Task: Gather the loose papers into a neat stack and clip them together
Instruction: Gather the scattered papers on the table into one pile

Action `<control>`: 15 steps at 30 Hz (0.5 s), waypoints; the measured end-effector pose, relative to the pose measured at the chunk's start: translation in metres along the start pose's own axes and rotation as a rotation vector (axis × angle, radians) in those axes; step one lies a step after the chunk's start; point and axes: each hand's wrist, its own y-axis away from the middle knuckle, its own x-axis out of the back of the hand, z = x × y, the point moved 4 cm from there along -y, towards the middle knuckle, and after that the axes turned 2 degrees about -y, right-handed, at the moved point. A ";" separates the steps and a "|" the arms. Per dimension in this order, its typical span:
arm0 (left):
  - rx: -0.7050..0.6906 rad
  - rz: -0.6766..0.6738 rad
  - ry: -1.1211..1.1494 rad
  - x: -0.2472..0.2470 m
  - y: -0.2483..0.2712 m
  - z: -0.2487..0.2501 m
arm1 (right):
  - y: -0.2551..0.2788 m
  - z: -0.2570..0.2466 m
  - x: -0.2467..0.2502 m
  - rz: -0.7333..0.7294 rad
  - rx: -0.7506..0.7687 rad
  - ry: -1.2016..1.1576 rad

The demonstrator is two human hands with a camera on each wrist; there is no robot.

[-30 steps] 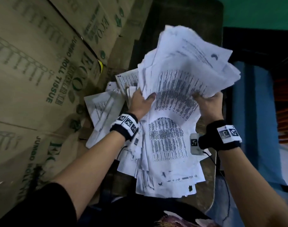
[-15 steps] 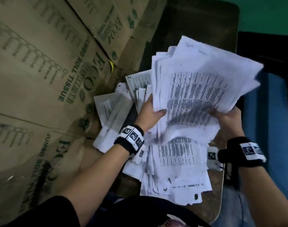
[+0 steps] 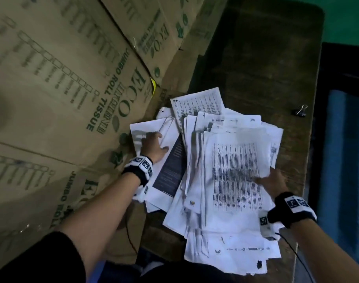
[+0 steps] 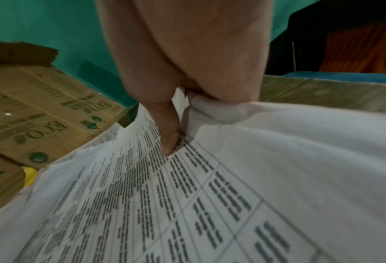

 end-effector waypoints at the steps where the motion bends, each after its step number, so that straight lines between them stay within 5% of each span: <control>1: 0.019 -0.009 -0.064 0.007 -0.013 -0.005 | -0.001 0.002 -0.001 -0.003 0.005 0.002; 8: 0.016 -0.294 -0.435 0.026 -0.065 0.008 | -0.009 0.011 -0.013 0.037 -0.119 0.064; 13: -0.012 -0.308 -0.349 0.035 -0.072 0.029 | 0.019 -0.028 -0.016 0.176 -0.205 0.493; 15: 0.010 -0.306 -0.266 0.033 -0.076 0.027 | 0.029 -0.050 -0.026 0.199 -0.117 0.604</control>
